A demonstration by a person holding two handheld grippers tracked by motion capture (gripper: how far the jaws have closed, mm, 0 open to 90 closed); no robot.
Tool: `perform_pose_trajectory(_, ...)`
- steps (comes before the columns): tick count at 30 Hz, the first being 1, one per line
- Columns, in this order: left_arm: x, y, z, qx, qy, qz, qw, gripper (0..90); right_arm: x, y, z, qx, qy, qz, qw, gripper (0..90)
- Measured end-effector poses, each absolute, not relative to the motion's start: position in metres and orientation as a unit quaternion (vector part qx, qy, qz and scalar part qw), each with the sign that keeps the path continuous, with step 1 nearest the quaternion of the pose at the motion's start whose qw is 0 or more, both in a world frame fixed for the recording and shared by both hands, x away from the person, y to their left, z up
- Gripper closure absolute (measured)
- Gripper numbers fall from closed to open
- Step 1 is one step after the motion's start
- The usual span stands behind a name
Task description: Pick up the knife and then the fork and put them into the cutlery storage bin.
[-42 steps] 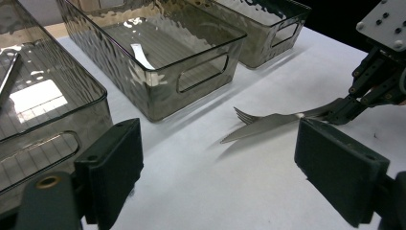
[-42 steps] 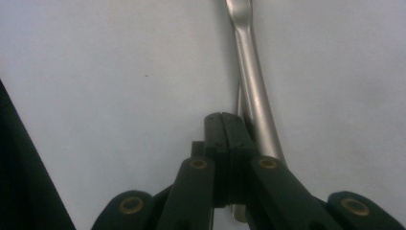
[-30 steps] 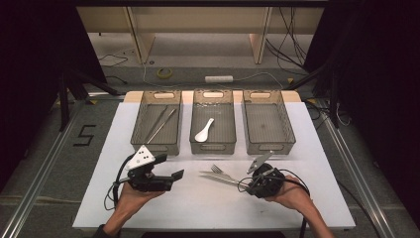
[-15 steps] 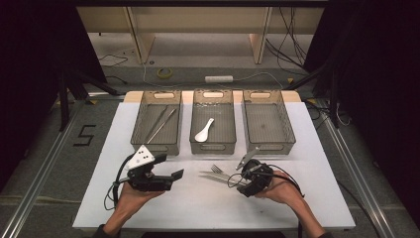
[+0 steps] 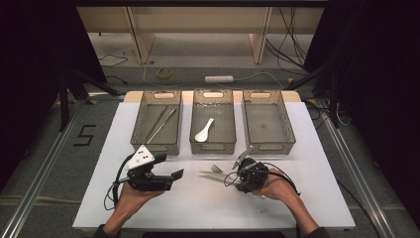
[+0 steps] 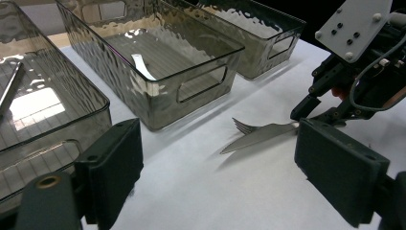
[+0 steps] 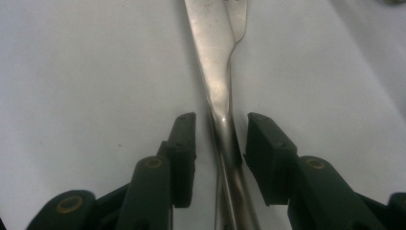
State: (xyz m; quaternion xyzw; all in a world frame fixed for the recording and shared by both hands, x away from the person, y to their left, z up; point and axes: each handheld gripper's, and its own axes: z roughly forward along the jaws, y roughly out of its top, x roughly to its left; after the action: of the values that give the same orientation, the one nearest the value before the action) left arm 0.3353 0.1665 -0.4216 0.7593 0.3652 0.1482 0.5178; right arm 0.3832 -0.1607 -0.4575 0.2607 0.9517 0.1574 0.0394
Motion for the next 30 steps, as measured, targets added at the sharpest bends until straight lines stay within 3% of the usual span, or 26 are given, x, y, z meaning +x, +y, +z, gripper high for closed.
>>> perform_pose_trajectory(10,0.3351,0.1664,-0.4215,0.761,0.363,0.149,0.516,16.3,0.3844,-0.1590,-0.4592,0.257,0.954,0.148,0.045,74.3)
perform_pose_trajectory(30,0.3352,0.1665,-0.4214,0.762,0.362,0.149,0.516,16.2,0.3779,-0.1576,-0.4525,0.189,0.968,0.147,0.071,80.7)
